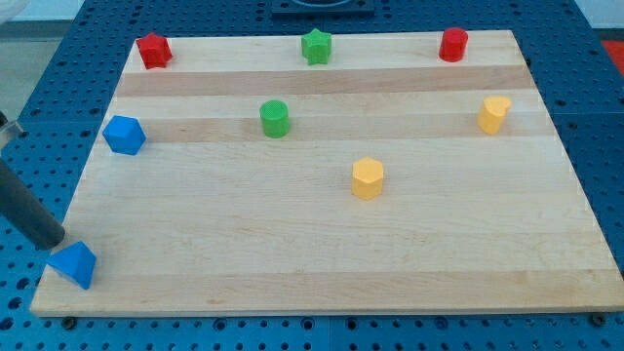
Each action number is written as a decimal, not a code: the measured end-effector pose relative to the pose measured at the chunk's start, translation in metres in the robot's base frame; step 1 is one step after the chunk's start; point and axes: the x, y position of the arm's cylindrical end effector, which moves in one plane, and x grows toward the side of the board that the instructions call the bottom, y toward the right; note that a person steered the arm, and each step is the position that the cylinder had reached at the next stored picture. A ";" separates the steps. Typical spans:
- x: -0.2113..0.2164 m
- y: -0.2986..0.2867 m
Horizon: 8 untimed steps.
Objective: Move the blue triangle towards the bottom center
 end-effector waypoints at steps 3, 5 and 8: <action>0.014 0.000; 0.062 0.000; 0.029 0.040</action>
